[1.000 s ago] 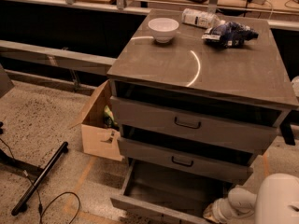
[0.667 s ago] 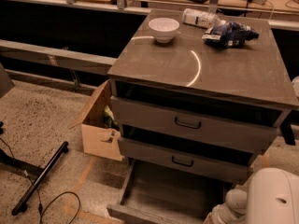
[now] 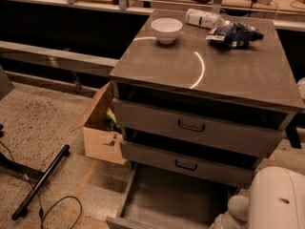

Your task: Open bottom drawer

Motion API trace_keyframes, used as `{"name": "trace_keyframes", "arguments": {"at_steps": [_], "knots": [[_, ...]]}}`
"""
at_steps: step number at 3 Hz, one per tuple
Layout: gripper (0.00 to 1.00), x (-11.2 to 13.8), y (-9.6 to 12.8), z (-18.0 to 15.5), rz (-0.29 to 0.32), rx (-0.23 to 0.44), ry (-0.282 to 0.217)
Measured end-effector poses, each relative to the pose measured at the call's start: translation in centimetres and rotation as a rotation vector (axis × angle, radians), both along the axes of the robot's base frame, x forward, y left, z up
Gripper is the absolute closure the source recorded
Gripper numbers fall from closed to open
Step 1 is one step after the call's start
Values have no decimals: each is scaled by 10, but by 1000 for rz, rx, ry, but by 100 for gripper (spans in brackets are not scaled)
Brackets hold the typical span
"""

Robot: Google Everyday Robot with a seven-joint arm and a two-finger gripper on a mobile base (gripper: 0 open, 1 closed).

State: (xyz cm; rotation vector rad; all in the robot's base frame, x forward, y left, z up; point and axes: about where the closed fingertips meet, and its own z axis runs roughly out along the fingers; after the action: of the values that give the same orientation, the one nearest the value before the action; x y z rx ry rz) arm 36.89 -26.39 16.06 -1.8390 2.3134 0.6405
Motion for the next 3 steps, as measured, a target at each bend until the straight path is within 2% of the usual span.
{"name": "trace_keyframes", "arguments": {"at_steps": [2, 3], "knots": [[100, 1, -28, 62, -127, -80, -159], [100, 0, -52, 105, -192, -163, -244]]}}
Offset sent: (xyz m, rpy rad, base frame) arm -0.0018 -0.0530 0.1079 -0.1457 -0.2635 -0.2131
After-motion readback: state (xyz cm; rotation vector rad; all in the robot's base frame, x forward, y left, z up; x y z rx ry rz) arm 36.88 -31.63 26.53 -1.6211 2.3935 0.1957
